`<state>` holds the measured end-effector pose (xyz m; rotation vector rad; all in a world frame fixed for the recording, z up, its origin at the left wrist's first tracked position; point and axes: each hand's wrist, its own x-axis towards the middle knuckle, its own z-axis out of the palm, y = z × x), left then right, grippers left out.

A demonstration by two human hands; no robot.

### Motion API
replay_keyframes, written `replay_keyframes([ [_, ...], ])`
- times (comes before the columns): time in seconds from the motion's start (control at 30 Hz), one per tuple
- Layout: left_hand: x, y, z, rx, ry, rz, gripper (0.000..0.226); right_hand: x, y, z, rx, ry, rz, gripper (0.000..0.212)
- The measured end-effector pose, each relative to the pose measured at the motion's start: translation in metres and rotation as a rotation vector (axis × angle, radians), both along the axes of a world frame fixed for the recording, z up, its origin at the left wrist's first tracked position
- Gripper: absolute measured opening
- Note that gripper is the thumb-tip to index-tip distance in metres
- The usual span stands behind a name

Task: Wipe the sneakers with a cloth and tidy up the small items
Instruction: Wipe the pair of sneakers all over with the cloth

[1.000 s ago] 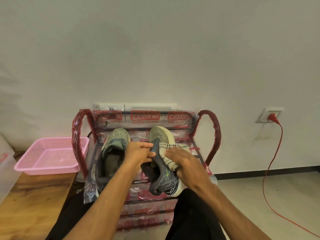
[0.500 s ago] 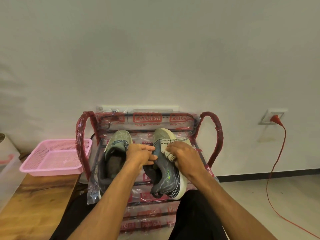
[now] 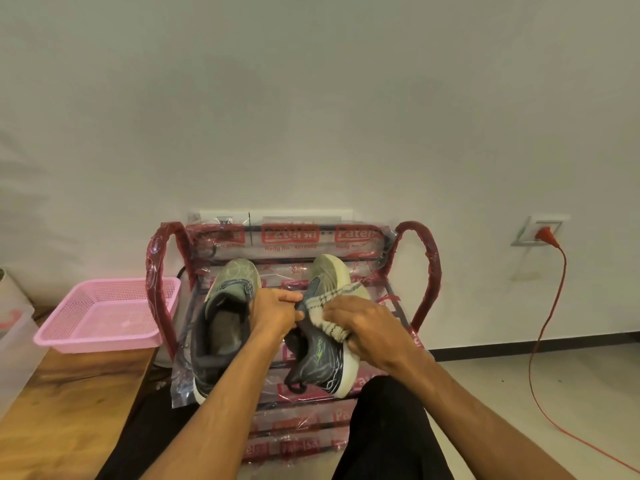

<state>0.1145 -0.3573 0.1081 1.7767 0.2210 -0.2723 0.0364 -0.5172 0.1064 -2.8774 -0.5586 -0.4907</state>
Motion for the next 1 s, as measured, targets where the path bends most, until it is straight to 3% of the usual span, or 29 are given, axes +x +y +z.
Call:
replay_keyframes([
  [0.1, 0.001, -0.003, 0.004, -0.033, 0.010, -0.028, 0.032, 0.007, 0.000, 0.001, 0.053, -0.041, -0.168, 0.048],
  [0.27, 0.001, 0.003, 0.005, -0.081, 0.061, -0.009, 0.033, -0.004, 0.011, -0.004, 0.015, -0.014, -0.020, 0.044],
  [0.43, -0.001, -0.004, 0.013, -0.103, 0.070, -0.050, 0.027, 0.015, -0.005, 0.005, 0.005, -0.018, -0.177, 0.038],
  [0.6, 0.001, 0.005, 0.008, -0.070, 0.069, 0.018, 0.032, -0.009, 0.001, 0.007, 0.008, 0.050, 0.052, 0.046],
  [0.8, 0.002, -0.004, 0.008, -0.051, 0.040, 0.044, 0.029, 0.007, -0.006, 0.013, -0.042, 0.026, -0.077, 0.039],
  [1.0, 0.001, 0.003, 0.006, -0.009, 0.051, 0.011, 0.034, -0.001, -0.003, 0.010, -0.032, 0.006, 0.054, 0.043],
])
